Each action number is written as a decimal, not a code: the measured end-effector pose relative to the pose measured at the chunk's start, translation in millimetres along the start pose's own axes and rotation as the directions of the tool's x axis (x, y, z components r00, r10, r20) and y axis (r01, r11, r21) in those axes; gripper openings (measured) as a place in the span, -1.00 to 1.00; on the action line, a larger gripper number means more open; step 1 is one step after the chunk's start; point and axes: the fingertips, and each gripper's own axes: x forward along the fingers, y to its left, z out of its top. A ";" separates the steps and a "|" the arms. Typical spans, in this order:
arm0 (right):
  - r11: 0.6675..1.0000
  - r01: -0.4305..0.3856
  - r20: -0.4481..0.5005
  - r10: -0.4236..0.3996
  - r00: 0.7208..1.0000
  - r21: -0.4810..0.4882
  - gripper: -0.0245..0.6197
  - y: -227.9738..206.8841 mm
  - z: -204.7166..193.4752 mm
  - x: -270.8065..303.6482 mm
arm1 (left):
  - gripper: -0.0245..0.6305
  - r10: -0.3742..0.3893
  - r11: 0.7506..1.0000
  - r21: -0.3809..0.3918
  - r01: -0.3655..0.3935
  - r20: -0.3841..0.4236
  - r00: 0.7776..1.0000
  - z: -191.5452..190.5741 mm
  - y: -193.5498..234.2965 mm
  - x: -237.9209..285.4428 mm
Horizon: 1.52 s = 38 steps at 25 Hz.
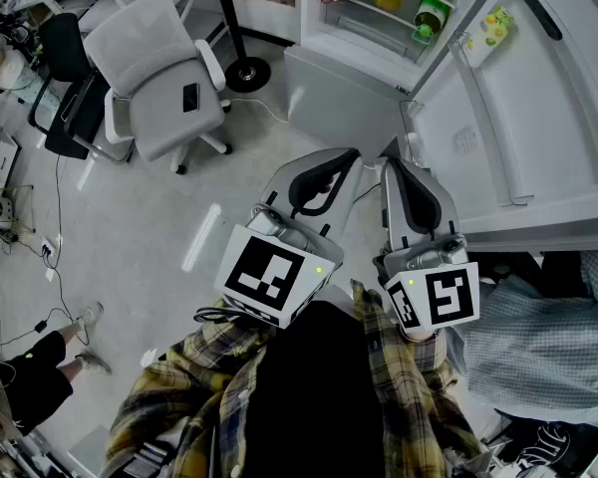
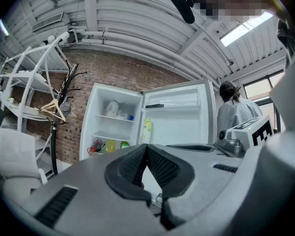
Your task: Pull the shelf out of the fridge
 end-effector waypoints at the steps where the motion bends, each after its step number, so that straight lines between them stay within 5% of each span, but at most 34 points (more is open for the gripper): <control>1: 1.000 0.000 0.000 0.000 1.000 0.001 -0.87 0.0 -0.2 0.2 | -0.92 0.005 1.000 -0.001 -0.005 0.010 1.000 2.0 0.8 0.8; 24: 0.998 -0.060 -0.012 0.060 0.998 0.035 -0.87 1.4 -17.5 -8.0 | -0.92 0.094 0.995 -0.032 -0.094 -0.016 0.995 -17.9 -1.2 -7.3; 38: 0.996 -0.063 -0.026 0.065 0.998 0.063 -0.87 -1.2 -23.6 63.6 | -0.92 0.085 0.996 -0.034 -0.086 -0.018 0.996 -11.6 64.0 18.2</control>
